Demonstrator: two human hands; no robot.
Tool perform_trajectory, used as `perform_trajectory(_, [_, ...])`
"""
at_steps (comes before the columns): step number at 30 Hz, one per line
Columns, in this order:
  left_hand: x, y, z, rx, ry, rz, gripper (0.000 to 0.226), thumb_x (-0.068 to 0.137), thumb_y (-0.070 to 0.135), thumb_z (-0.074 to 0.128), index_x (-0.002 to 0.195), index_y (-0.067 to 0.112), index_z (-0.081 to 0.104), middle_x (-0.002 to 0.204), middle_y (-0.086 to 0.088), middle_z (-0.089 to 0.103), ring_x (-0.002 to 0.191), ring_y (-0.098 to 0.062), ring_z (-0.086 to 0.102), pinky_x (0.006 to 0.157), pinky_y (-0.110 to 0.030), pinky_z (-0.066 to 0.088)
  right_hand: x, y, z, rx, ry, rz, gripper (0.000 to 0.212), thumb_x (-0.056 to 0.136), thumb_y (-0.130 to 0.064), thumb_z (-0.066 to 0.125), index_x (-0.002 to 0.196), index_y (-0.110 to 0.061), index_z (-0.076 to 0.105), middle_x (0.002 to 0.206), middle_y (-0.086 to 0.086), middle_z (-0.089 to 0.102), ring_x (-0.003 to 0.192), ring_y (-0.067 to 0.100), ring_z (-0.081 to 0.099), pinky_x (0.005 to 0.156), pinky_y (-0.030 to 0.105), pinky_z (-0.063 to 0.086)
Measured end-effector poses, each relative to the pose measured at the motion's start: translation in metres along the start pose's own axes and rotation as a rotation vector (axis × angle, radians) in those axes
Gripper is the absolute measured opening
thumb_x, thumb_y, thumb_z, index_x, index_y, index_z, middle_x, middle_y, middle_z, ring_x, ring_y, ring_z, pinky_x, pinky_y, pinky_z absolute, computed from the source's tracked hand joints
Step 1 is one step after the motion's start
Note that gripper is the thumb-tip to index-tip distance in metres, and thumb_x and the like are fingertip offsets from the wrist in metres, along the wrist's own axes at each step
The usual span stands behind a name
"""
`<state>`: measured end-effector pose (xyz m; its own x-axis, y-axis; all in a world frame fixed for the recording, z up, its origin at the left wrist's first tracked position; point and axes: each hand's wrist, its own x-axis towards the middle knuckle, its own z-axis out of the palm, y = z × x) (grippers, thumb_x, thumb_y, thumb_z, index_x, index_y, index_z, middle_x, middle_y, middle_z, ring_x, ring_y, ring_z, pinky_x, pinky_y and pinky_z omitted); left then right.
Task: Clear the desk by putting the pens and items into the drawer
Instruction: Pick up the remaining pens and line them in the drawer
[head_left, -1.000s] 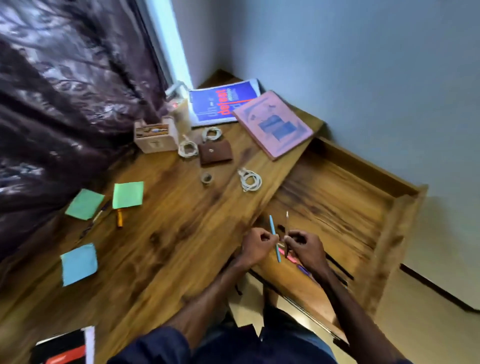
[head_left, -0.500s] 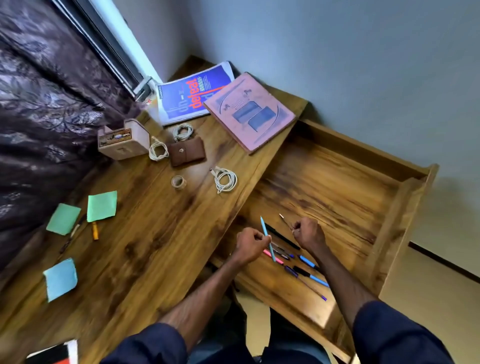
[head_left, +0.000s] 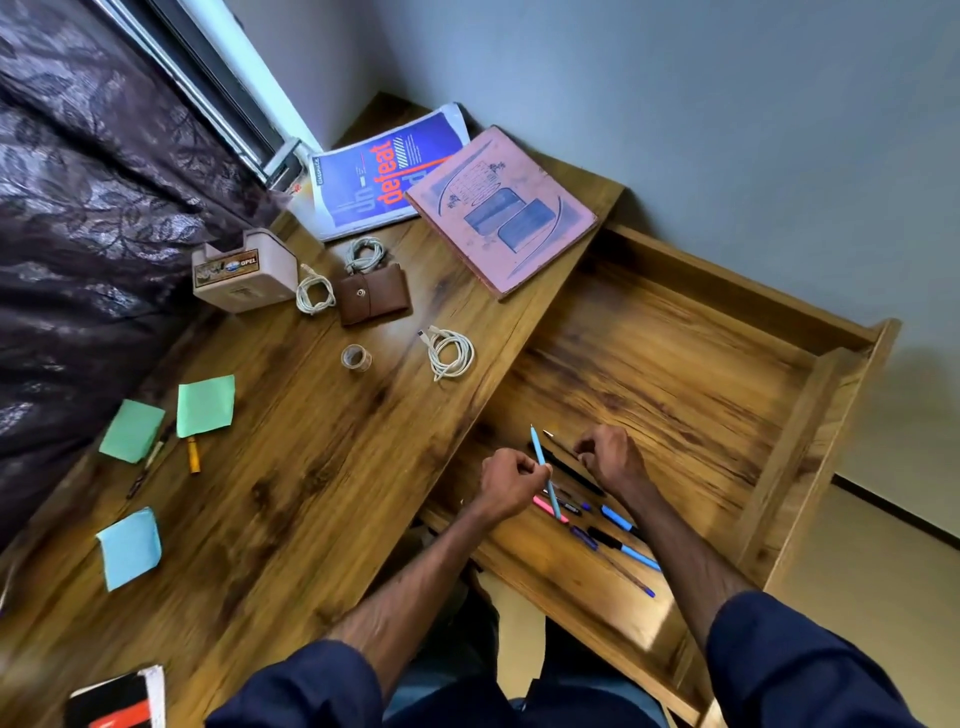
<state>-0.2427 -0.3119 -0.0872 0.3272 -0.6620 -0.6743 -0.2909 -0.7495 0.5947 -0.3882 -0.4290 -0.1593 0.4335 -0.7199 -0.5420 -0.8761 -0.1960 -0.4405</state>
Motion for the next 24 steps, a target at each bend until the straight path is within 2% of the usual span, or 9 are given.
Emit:
perform_trajectory(6, [-0.001,-0.003,0.002,-0.006,-0.003,-0.001,0.02,0.095,0.029,0.067,0.097,0.01,0.073,0.081,0.003,0.071,0.061,0.0,0.063,0.057,-0.018,0.051,0.003,0.0,0.002,-0.019,0.009,0.008,0.019,0.092,-0.011,0.067,0.105,-0.021,0.075,0.101,-0.002,0.075,0.085,0.01,0.069,0.075,0.029,0.06])
perform_trajectory(10, [-0.002,-0.004,0.003,0.007,-0.007,0.014,0.02,0.096,0.029,0.067,0.098,0.009,0.073,0.081,0.004,0.071,0.058,0.001,0.062,0.056,-0.016,0.051,0.0,-0.002,-0.001,0.008,0.052,0.004,0.016,0.091,-0.018,0.07,0.106,-0.018,0.074,0.103,0.0,0.074,0.086,0.011,0.066,0.069,0.024,0.055])
perform_trajectory(12, [-0.001,-0.002,0.004,0.017,0.005,0.03,0.019,0.094,0.03,0.069,0.094,0.012,0.074,0.081,0.002,0.072,0.062,-0.001,0.064,0.061,-0.022,0.056,-0.007,-0.006,-0.008,0.099,0.135,-0.003,0.012,0.091,-0.023,0.07,0.1,-0.018,0.075,0.097,-0.001,0.072,0.082,0.01,0.063,0.063,0.021,0.048])
perform_trajectory(14, [0.001,0.004,0.006,0.042,0.047,0.051,0.019,0.092,0.032,0.071,0.089,0.013,0.076,0.078,0.003,0.072,0.065,-0.004,0.065,0.063,-0.025,0.057,-0.019,-0.014,-0.02,0.274,0.148,-0.033,0.01,0.091,-0.028,0.07,0.093,-0.02,0.076,0.087,-0.007,0.072,0.076,0.006,0.064,0.06,0.018,0.045])
perform_trajectory(16, [0.003,0.016,0.009,0.081,0.088,0.098,0.021,0.091,0.031,0.072,0.085,0.011,0.077,0.073,0.006,0.07,0.06,0.0,0.06,0.058,-0.02,0.051,-0.034,-0.022,-0.035,0.54,0.037,-0.064,0.016,0.092,-0.032,0.07,0.087,-0.019,0.077,0.078,-0.006,0.074,0.068,0.003,0.067,0.057,0.017,0.048])
perform_trajectory(18, [0.005,0.031,0.013,0.151,0.107,0.17,0.022,0.091,0.03,0.072,0.079,0.012,0.075,0.067,0.005,0.066,0.052,0.003,0.052,0.052,-0.012,0.039,-0.044,-0.024,-0.048,0.76,-0.088,-0.062,0.016,0.092,-0.027,0.07,0.092,-0.013,0.079,0.078,0.002,0.076,0.065,0.005,0.068,0.057,0.019,0.051])
perform_trajectory(19, [0.005,0.038,0.014,0.178,0.105,0.2,0.02,0.092,0.03,0.071,0.078,0.015,0.073,0.064,0.007,0.064,0.05,0.004,0.05,0.047,-0.009,0.035,-0.046,-0.022,-0.053,0.808,-0.107,-0.059,0.014,0.091,-0.022,0.072,0.096,-0.011,0.078,0.081,0.005,0.076,0.067,0.008,0.069,0.058,0.021,0.053])
perform_trajectory(21, [0.007,0.051,0.017,0.183,0.069,0.253,0.014,0.093,0.03,0.071,0.082,0.02,0.071,0.061,0.014,0.058,0.049,0.004,0.052,0.043,-0.007,0.036,-0.047,-0.012,-0.065,0.843,-0.102,-0.032,0.017,0.087,-0.015,0.077,0.102,-0.008,0.077,0.086,0.011,0.077,0.071,0.017,0.072,0.062,0.029,0.057])
perform_trajectory(24, [0.007,0.065,0.026,0.145,-0.015,0.321,0.009,0.094,0.027,0.07,0.089,0.02,0.073,0.066,0.016,0.062,0.054,0.01,0.06,0.047,-0.009,0.042,-0.043,0.011,-0.079,0.87,-0.057,0.032,0.023,0.083,-0.01,0.079,0.106,-0.006,0.075,0.092,0.01,0.078,0.08,0.022,0.076,0.068,0.033,0.062])
